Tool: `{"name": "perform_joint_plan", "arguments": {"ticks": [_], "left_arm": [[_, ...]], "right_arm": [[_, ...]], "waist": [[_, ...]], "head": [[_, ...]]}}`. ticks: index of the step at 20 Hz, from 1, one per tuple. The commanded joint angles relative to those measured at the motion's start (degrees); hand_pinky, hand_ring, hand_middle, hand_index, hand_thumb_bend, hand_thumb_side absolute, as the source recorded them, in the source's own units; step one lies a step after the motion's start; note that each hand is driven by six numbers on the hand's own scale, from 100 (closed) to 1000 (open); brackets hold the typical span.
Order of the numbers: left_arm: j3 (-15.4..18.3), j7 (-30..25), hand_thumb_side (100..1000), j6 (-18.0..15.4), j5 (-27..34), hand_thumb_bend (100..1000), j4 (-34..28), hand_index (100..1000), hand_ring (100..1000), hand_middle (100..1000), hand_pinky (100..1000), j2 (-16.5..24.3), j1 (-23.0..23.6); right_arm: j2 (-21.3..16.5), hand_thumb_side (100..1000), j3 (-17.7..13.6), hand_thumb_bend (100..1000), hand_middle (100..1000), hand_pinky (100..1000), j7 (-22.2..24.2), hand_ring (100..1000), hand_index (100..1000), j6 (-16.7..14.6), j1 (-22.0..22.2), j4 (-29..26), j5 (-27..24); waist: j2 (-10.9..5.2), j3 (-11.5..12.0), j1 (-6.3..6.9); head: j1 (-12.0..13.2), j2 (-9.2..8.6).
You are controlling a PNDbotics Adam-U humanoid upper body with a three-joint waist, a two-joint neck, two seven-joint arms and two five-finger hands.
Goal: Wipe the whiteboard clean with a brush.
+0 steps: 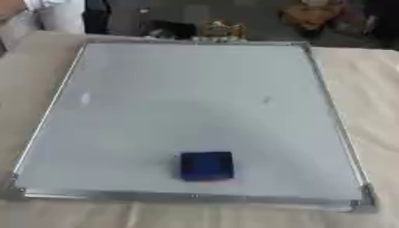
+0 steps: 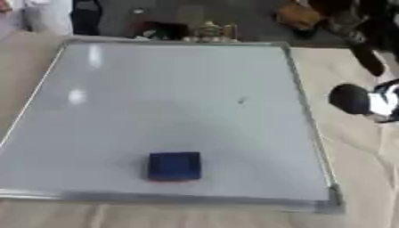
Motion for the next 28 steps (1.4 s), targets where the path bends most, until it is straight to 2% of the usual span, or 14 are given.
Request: {"name": "perform_joint_plan", "arguments": {"ticks": [1, 8, 9, 11, 14, 16, 19, 23, 28], "left_arm": [[-0.22, -0.45, 864, -0.01, 0.41, 325, -0.46, 496, 376, 459, 476, 1.18, -0.49], [-0.65, -1.06, 864, 0.4, 0.68, 321, -0.38, 496, 376, 460, 476, 1.03, -0.15], [-0.68, -1.12, 864, 0.44, 0.71, 320, -0.38, 496, 376, 460, 476, 1.01, -0.11], [-0.73, -1.18, 864, 0.5, 0.77, 320, -0.39, 496, 377, 460, 476, 0.99, -0.06], [-0.8, -1.31, 864, 0.67, 0.8, 318, -0.4, 495, 376, 460, 476, 0.92, 0.03], [-0.85, -1.41, 864, 0.79, 0.8, 317, -0.42, 495, 376, 460, 476, 0.86, 0.12], [-0.83, -1.46, 866, 0.86, 0.78, 316, -0.43, 494, 376, 459, 476, 0.86, 0.22], [-0.78, -1.45, 864, 0.84, 0.75, 315, -0.41, 491, 375, 459, 476, 0.85, 0.39], [-0.78, -1.5, 864, 0.84, 0.67, 311, -0.37, 491, 374, 459, 476, 0.84, 0.47]], "right_arm": [[-2.38, 756, 2.06, 728, 761, 762, 2.75, 817, 100, -0.47, -2.29, -1.07, 2.35], [0.39, 675, 7.0, 779, 733, 757, 9.35, 782, 100, 0.82, -7.81, -1.07, 4.76], [0.88, 709, 7.47, 763, 730, 756, 10.34, 777, 100, 1.2, -8.57, -1.07, 4.95], [1.99, 704, 8.49, 764, 727, 755, 12.25, 774, 100, 2.1, -10.08, -1.07, 5.21], [3.83, 690, 9.95, 757, 717, 747, 15.08, 750, 100, 3.77, -12.23, -1.07, 5.23], [5.45, 659, 11.21, 739, 725, 743, 16.89, 738, 100, 4.82, -13.86, -1.07, 5.31], [8.05, 557, 13.05, 715, 744, 734, 19.5, 728, 100, 6.78, -15.76, -1.07, 5.66], [11.26, 522, 15.27, 691, 730, 707, 23.09, 710, 100, 9.4, -17.26, -1.07, 6.38], [14.06, 496, 16.06, 691, 697, 697, 27.39, 761, 100, 13.15, -18.55, -1.07, 7.15]], "waist": [[-1.24, 0.21, -0.1], [-1.82, 0.66, -0.45], [-1.89, 0.71, -0.48], [-2.0, 0.8, -0.57], [-2.09, 0.88, -0.73], [-2.15, 0.9, -0.82], [-2.16, 0.95, -0.87], [-2.09, 1.19, -0.88], [-1.82, 1.31, -0.97]], "head": [[-0.52, -0.6], [-0.91, -0.34], [-0.94, -0.31], [-0.94, -0.32], [-0.99, -0.3], [-1.06, -0.27], [-1.09, -0.31], [-1.1, -0.41], [-1.07, -0.39]]}}
